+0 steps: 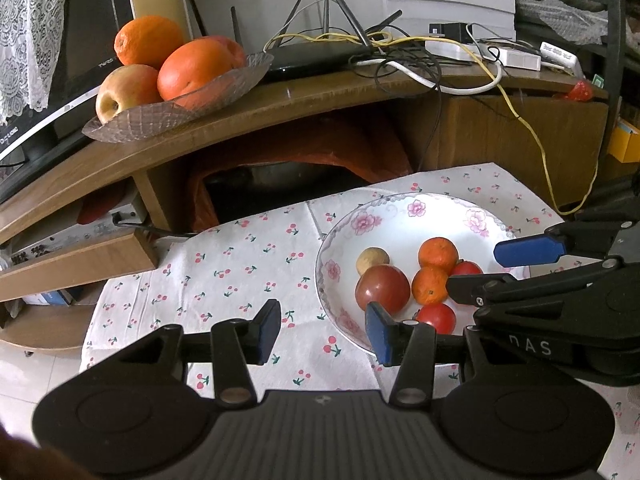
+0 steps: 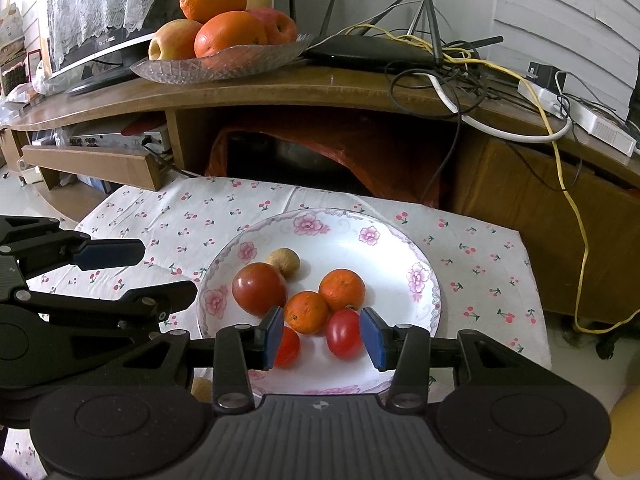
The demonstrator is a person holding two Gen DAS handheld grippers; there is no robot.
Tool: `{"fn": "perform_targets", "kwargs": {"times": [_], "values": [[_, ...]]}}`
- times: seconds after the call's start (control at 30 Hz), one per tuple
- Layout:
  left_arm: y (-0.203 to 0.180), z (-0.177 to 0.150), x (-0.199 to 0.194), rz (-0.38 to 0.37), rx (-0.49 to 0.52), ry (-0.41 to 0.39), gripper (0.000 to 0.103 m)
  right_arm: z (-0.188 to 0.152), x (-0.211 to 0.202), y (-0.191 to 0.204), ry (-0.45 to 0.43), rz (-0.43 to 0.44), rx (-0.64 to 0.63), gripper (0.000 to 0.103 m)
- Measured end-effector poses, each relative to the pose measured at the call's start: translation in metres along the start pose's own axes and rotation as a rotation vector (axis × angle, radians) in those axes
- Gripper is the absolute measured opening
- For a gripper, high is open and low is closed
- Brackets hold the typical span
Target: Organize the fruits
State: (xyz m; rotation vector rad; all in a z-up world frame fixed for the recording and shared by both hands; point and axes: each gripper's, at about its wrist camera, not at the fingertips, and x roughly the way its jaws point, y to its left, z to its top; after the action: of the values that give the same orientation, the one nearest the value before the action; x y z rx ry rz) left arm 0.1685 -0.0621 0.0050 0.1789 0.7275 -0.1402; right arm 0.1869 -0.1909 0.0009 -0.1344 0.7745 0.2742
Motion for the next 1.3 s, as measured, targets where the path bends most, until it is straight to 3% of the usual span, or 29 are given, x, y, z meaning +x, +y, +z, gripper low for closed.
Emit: {"fn": "perform_targets", "kwargs": {"times": [1.3], "values": [[0.011,-0.014,-0.012,0.006,-0.013,0.005,0.052,-0.004,-0.005,0.026,0.029,-0.044,-0.015,0.043]]}}
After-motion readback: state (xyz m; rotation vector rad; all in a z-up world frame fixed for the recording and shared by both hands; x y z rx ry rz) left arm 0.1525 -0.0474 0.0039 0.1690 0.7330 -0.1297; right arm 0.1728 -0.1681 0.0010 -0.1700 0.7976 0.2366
